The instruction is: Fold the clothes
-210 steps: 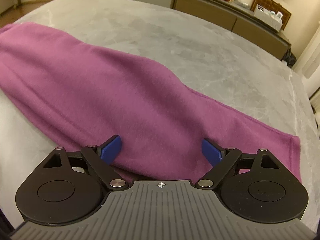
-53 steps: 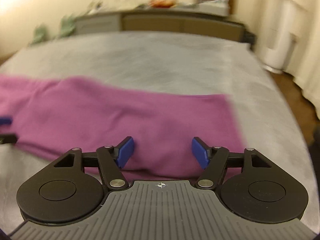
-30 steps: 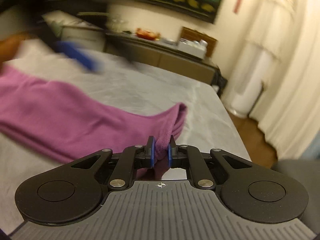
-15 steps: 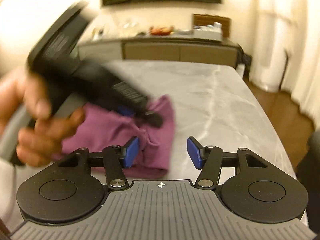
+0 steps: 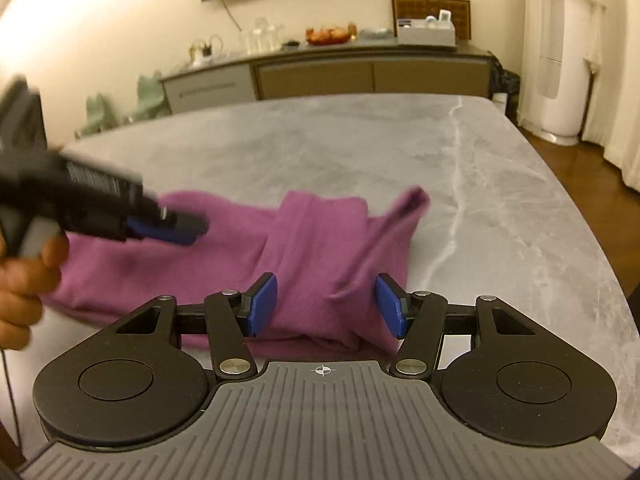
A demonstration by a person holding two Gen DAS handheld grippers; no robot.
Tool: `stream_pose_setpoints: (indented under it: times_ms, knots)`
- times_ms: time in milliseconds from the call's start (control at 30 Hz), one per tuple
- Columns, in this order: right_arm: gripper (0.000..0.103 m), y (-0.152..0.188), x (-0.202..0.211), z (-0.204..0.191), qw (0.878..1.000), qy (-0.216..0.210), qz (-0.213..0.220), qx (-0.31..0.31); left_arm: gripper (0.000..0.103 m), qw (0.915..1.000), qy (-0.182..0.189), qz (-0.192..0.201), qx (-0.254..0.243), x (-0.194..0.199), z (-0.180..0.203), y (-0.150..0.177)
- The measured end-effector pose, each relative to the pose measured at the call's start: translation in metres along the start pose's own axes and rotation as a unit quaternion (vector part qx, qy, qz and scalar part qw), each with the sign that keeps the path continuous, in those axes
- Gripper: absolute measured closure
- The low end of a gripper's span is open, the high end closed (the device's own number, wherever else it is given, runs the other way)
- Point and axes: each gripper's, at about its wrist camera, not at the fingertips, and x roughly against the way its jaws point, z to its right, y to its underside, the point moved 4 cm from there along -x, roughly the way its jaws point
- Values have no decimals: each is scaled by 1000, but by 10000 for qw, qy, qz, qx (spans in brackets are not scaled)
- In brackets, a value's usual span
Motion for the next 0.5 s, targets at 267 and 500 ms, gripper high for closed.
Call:
stream_pose_setpoints:
  times_ms: [267,500]
  knots:
    - [88,6,-14,42,9975,248,-89,-656,54,9991,93,-333,-245,-47,44,9]
    - [98,-2,-1,22,9992,3,260,-310,54,9986,-108,-275,-428,-52,47,9]
